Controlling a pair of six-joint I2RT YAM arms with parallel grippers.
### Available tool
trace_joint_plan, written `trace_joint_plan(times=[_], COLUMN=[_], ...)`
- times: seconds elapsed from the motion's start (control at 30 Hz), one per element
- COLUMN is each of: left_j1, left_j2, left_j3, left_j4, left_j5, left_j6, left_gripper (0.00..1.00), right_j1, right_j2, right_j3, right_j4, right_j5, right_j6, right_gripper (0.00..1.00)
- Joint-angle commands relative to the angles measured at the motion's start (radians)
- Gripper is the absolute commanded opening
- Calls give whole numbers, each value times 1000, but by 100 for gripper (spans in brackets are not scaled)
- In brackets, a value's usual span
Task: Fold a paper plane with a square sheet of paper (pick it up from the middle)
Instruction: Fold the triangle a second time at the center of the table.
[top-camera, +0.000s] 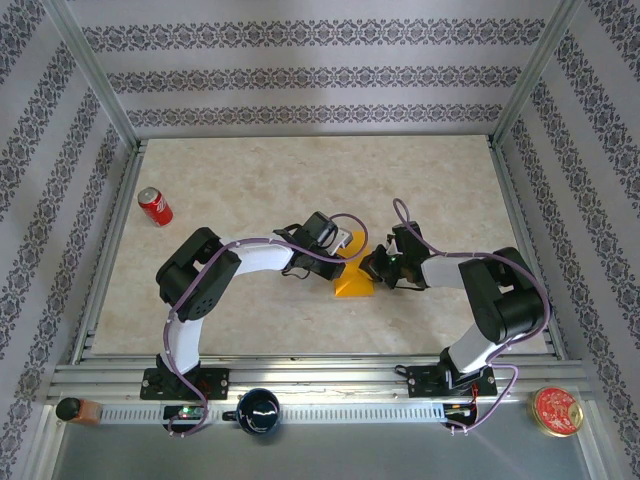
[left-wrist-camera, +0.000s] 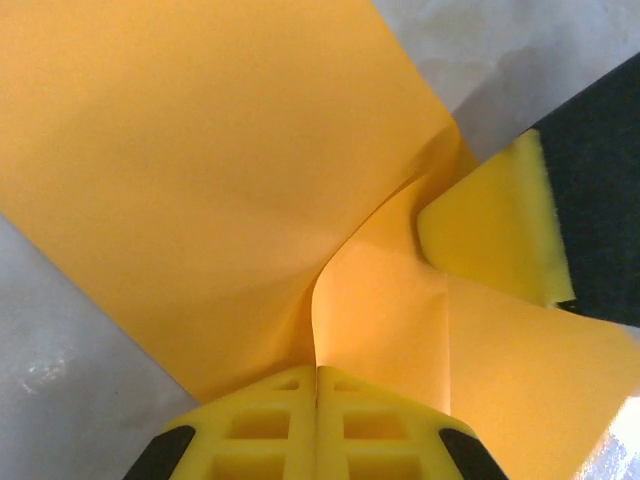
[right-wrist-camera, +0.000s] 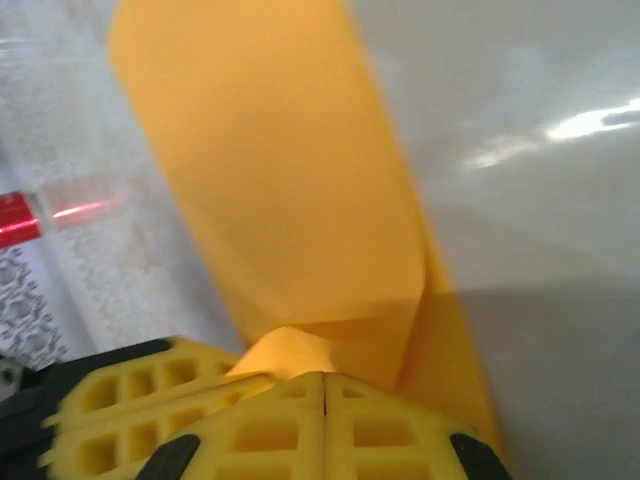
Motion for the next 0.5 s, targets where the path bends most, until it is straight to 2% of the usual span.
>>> trace_joint_plan(times=[0.0, 0.3, 0.47], left_j1=[11, 11, 11], left_j2=[33, 36, 35], left_j3=[-16, -18, -18], left_j4=[-50, -53, -58], left_j5=[-7, -4, -5], left_j6=[0, 3, 2], left_gripper=[5, 5, 5], right_j1=[-16, -56, -55], right_j2=[15, 28, -35], right_j3=[-30, -29, 7], right_j4=[-39, -10, -58], right_j5=[76, 25, 55], right_j6=[-12, 3, -50], right_gripper=[5, 6, 7])
